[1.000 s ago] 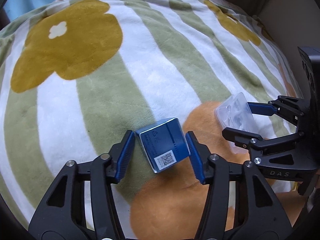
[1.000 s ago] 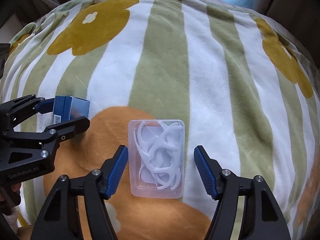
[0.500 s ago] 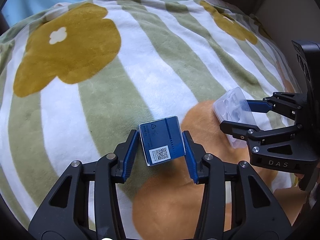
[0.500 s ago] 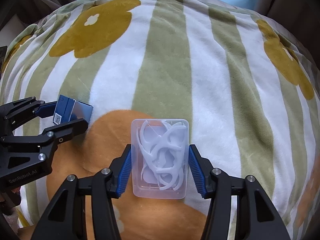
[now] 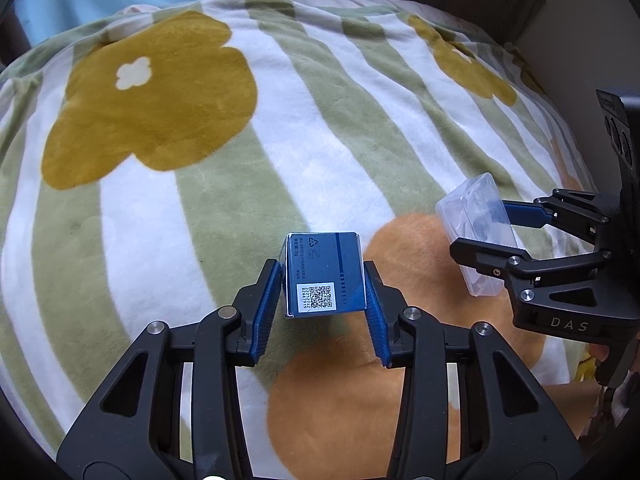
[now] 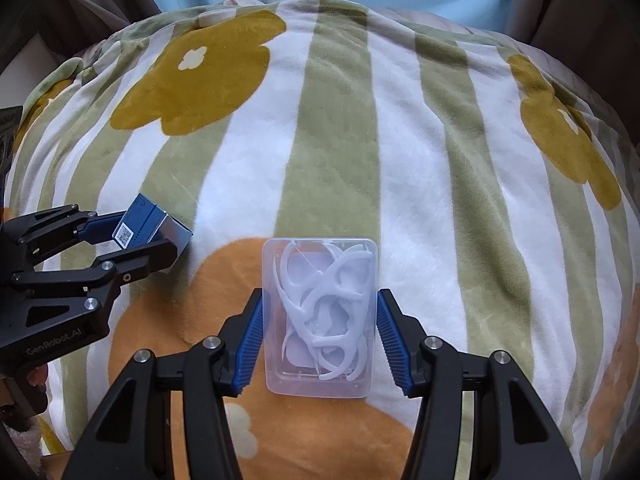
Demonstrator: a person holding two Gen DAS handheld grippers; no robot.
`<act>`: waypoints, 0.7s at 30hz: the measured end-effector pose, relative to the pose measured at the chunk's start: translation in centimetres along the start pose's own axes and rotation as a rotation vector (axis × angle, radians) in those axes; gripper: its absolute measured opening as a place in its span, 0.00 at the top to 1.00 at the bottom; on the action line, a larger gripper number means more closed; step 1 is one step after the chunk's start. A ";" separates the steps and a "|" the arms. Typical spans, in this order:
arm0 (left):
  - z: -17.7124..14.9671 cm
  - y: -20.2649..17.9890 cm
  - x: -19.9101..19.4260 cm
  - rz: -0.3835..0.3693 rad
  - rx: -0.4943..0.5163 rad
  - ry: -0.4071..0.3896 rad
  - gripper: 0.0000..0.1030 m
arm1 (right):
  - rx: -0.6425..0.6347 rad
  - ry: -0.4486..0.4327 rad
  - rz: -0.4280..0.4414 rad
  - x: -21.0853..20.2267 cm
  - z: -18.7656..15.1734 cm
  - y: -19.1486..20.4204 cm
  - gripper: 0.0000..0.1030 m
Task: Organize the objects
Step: 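Lift and carry the blue box and floss-pick case over the cardboard box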
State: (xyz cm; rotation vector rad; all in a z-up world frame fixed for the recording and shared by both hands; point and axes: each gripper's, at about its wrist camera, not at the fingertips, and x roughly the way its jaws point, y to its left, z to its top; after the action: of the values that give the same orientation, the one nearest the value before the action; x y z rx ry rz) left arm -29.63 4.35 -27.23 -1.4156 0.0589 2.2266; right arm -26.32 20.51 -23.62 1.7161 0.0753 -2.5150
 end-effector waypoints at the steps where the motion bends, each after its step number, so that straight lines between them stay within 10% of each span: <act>1: 0.0 -0.1 -0.3 -0.001 -0.001 -0.005 0.64 | -0.002 -0.004 0.000 -0.2 0.1 0.0 0.51; 21: -2.0 -4.0 -14.5 0.032 -0.042 -0.166 0.64 | -0.081 -0.131 0.017 -12.4 -1.0 1.8 0.51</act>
State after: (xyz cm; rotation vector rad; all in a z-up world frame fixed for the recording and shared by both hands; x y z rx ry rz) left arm -21.33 1.72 -14.77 -1.2540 -0.0221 2.3758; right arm -20.69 19.51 -12.46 1.5119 0.1503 -2.5671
